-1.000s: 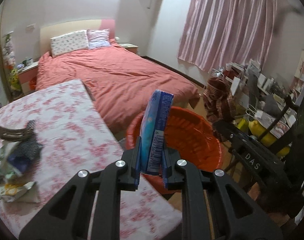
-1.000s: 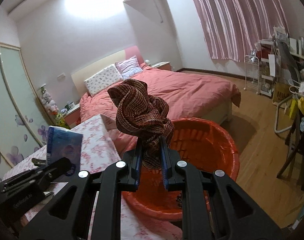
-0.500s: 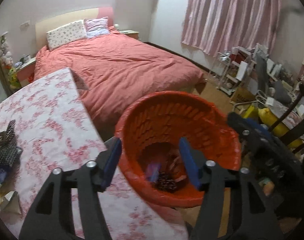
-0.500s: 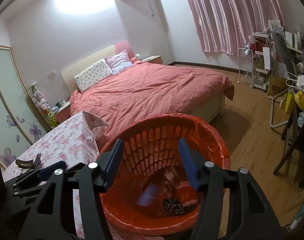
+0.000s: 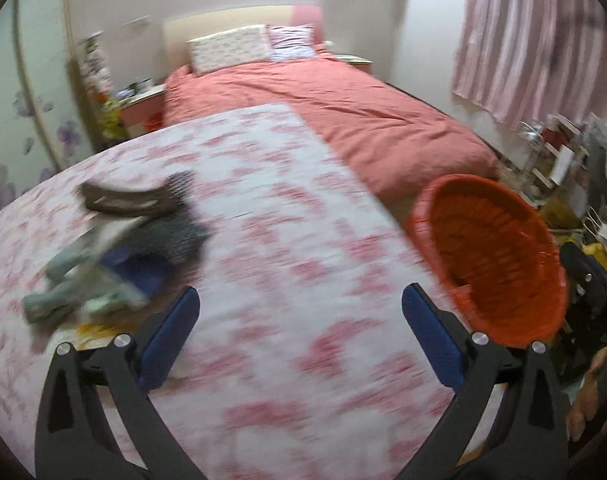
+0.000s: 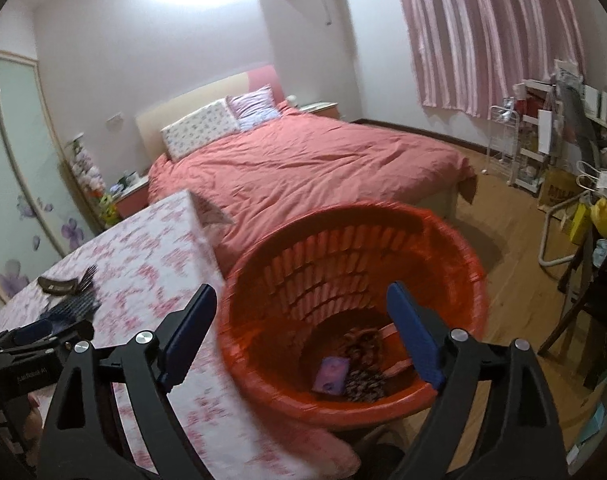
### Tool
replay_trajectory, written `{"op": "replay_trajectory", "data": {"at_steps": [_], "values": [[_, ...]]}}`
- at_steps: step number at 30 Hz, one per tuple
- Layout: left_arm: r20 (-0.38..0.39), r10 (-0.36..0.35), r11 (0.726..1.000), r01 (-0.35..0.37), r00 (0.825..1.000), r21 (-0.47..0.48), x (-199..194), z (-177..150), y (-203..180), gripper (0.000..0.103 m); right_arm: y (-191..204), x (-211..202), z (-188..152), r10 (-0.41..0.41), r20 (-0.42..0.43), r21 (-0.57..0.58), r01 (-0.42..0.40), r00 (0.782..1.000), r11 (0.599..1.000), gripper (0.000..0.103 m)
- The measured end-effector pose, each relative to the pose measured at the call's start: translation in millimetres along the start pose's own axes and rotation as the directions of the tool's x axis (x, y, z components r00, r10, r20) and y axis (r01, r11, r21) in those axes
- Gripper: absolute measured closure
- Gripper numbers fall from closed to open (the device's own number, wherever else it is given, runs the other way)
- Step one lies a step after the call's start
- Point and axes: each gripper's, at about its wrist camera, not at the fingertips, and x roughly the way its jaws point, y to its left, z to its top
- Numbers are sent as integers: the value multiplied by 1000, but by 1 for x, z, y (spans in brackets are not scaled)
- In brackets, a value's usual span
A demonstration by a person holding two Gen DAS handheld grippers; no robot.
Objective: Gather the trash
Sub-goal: 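Move both tools back over the remaining clutter on the table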
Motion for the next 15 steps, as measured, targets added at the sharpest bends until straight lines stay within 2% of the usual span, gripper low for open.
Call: {"op": "replay_trajectory", "data": {"at_steps": [7,15], "values": [[-4,98,992,-98,995,-77,-19,-28,83,4,51,6,-17,75,-68,-78,-80,995,994,17],[17,149,977,-144,989,-160,-39,-52,151,4,101,7,-30,134,-120,-153,-152,984,977,16]]}}
